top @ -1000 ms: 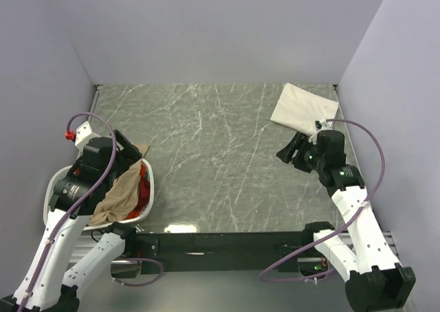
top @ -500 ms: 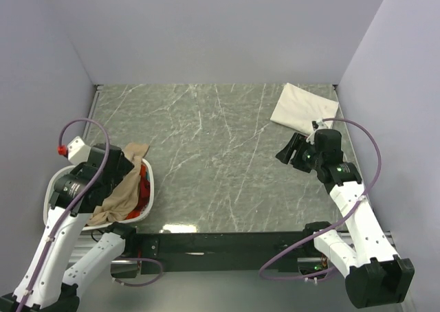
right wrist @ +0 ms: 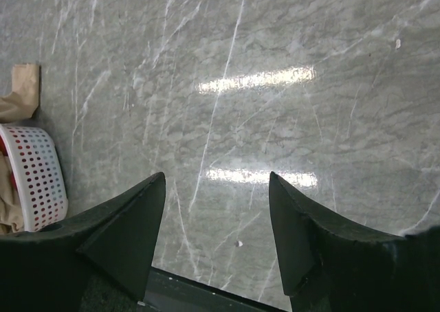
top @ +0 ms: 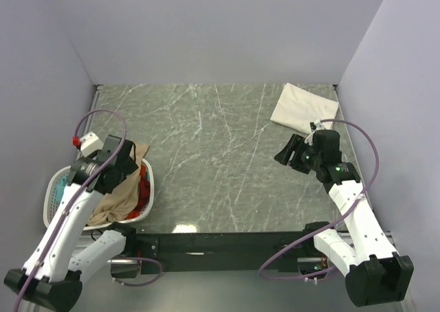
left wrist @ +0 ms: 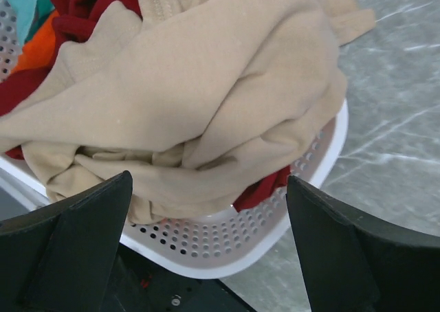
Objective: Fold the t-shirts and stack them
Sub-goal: Grab the tshirt from the pile, then move the tshirt to the center of the board, then flatten the tshirt out
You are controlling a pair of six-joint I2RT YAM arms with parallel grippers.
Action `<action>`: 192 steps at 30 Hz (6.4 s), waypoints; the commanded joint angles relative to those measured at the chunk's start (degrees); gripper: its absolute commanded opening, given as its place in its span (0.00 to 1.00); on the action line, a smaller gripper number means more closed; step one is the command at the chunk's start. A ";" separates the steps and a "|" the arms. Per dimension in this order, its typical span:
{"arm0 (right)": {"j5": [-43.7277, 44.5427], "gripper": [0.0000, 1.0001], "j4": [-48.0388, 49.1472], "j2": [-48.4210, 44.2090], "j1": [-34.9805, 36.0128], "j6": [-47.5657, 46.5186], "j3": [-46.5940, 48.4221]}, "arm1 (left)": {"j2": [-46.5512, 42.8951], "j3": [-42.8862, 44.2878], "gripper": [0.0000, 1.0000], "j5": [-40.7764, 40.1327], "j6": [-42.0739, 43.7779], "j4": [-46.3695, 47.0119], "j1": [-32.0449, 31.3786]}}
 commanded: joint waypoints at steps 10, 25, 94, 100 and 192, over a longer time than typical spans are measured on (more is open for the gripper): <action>-0.58 0.68 2.43 -1.34 0.48 -0.04 -0.99 | 7.05 -3.52 0.99 2.99 15.22 9.46 11.67; 1.43 0.68 2.52 -2.22 0.31 0.66 -1.25 | 9.43 -2.82 0.06 8.70 19.44 12.54 13.87; 7.76 0.65 11.31 15.95 4.25 11.74 5.84 | 38.42 5.88 0.79 43.51 22.15 35.83 -3.97; 10.66 0.64 9.02 28.00 7.86 10.42 15.34 | 46.78 7.38 0.77 44.38 25.32 36.26 -3.88; 15.33 0.00 -5.91 8.85 -6.03 5.76 5.25 | 45.29 8.91 0.62 56.24 9.07 49.79 -8.98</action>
